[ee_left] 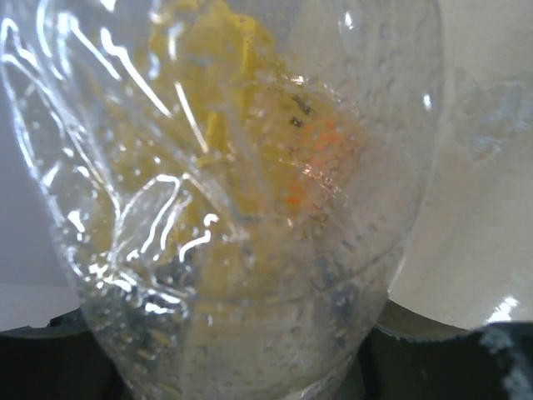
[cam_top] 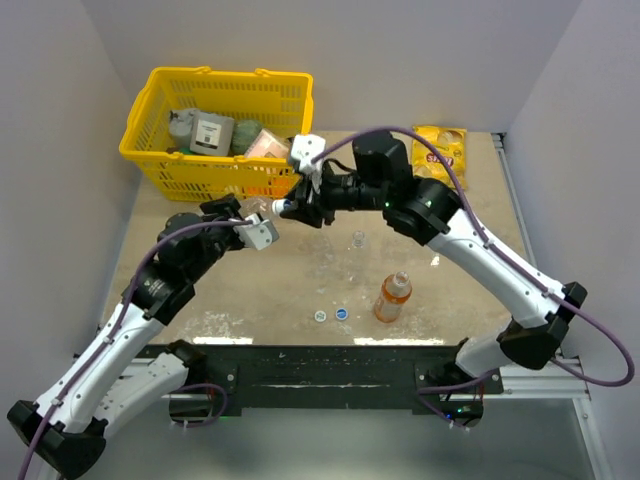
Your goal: Screw on the bottle caps
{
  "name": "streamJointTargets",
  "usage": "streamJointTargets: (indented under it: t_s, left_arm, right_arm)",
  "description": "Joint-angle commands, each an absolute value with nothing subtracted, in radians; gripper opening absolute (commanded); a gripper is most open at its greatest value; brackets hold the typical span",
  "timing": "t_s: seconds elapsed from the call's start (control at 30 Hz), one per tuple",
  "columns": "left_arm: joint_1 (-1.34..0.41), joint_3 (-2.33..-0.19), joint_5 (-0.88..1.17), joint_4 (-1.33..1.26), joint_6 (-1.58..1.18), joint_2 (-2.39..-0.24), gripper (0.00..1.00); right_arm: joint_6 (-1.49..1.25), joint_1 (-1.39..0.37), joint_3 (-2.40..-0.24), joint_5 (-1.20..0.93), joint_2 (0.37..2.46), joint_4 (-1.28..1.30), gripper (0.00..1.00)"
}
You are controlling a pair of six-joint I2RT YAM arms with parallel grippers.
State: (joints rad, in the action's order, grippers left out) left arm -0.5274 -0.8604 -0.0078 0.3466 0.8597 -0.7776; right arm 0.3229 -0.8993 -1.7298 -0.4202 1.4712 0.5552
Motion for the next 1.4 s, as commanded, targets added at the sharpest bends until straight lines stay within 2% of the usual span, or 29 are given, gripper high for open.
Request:
streamJointTargets:
  t_s: [0.0, 0.1, 0.2, 0.23, 0.27, 0.3, 0.37, 0.4, 0.43, 0.47, 0.57, 0.63, 0.67, 0.7, 0.77, 0.93, 1.23, 1.37]
  left_arm:
    - [-0.577, -0.798, -0.145, -0.137, 0.951, -0.761, 0.00]
    - [-0.606, -0.733, -0.261, -0.282, 1.055, -0.775, 0.00]
    - [-0.606, -0.727, -0.369, -0.276, 1.075, -0.820, 0.00]
    - [-0.606, -0.735, -0.391, -0.243, 1.060, -0.831, 0.00]
    - [-0.604, -0.764, -0.411, -0.192, 1.002, -0.847, 0.00]
    - [-0.603, -0.784, -0.411, -0.078, 0.965, -0.850, 0.00]
    - [-0.595, -0.824, -0.341, 0.055, 0.873, -0.844, 0.00]
    - [-0.591, -0.834, -0.307, 0.166, 0.847, -0.839, 0.00]
    - [-0.588, -0.844, -0.214, 0.223, 0.821, -0.835, 0.00]
    - [-0.581, -0.868, -0.152, 0.286, 0.793, -0.828, 0.00]
    - [-0.565, -0.919, 0.076, 0.474, 0.727, -0.830, 0.00]
    - [-0.535, -0.948, 0.299, 0.601, 0.727, -0.836, 0.00]
    - [-0.529, -0.978, 0.348, 0.635, 0.712, -0.856, 0.00]
    - [-0.523, -0.994, 0.385, 0.678, 0.697, -0.871, 0.00]
    - [-0.523, -1.043, 0.477, 0.725, 0.693, -0.922, 0.00]
    - [-0.522, -1.104, 0.564, 0.793, 0.727, -0.983, 0.00]
    - [-0.522, -1.186, 0.552, 0.830, 0.802, -1.025, 0.00]
    - [-0.523, -1.186, 0.548, 0.828, 0.819, -1.025, 0.00]
  right_arm:
    - [-0.233, -0.807, -1.753, -0.665, 1.564, 0.410, 0.00]
    - [-0.409, -0.736, -1.746, -0.788, 1.615, 0.307, 0.00]
    - [-0.451, -0.706, -1.790, -0.807, 1.649, 0.295, 0.00]
    - [-0.456, -0.695, -1.825, -0.808, 1.654, 0.295, 0.07]
    - [-0.450, -0.657, -1.856, -0.816, 1.660, 0.299, 0.20]
    - [-0.413, -0.631, -1.934, -0.828, 1.664, 0.304, 0.42]
    - [-0.326, -0.536, -2.018, -0.853, 1.678, 0.325, 0.52]
    - [-0.277, -0.507, -2.092, -0.897, 1.680, 0.336, 0.62]
    - [-0.199, -0.471, -2.124, -0.913, 1.677, 0.407, 0.65]
    - [0.047, -0.471, -2.144, -0.901, 1.661, 0.475, 0.65]
    - [0.446, -0.475, -2.007, -0.867, 1.516, 0.597, 0.66]
    - [0.658, -0.523, -1.825, -0.807, 1.418, 0.659, 0.66]
    - [0.875, -0.550, -1.763, -0.767, 1.326, 0.682, 0.66]
    - [0.970, -0.583, -1.649, -0.734, 1.284, 0.701, 0.66]
    - [1.145, -0.669, -1.559, -0.657, 1.194, 0.710, 0.65]
    - [1.272, -0.793, -1.537, -0.603, 1.193, 0.778, 0.64]
    - [1.325, -0.877, -1.560, -0.572, 1.241, 0.776, 0.61]
    - [1.331, -0.893, -1.577, -0.581, 1.256, 0.782, 0.56]
